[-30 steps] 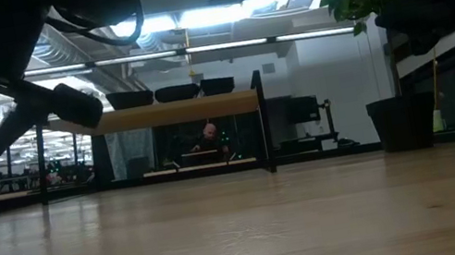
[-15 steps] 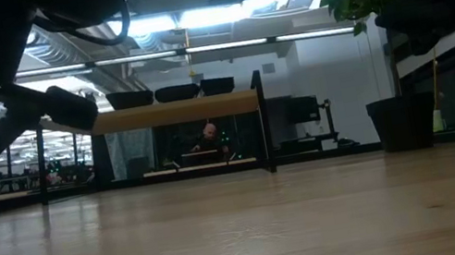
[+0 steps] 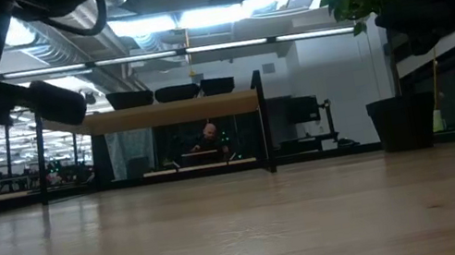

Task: Pick & Place Mini shaped plates
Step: Stack the distorted square plate on top of the distorted square plates on the shelf

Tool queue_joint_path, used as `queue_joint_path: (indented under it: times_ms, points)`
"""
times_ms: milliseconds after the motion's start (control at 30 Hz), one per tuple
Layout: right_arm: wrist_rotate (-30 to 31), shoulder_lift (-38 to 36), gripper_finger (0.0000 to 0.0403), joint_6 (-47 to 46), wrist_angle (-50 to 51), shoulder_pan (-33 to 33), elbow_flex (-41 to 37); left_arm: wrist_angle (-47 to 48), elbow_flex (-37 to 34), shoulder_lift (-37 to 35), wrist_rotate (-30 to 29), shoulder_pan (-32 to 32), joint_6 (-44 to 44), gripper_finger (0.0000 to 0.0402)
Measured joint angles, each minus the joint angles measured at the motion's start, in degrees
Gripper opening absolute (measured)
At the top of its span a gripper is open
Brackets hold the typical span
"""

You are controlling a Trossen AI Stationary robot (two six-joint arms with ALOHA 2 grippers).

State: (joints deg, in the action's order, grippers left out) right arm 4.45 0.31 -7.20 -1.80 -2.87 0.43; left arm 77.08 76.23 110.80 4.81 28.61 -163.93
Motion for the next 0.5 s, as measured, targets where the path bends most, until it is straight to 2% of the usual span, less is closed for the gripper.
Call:
queue_joint_path:
  times_ms: [267,500]
  points:
    - [0.00,-0.01,0.0103,0.00,0.00,-0.01,0.02,-8.80,-4.55,-0.04,0.90,0.24,0.76,0.0035]
    - [0.00,-0.01,0.0103,0.00,0.00,-0.01,0.01,-7.35,-4.25,-1.15,-0.02,0.06,3.01,0.0014]
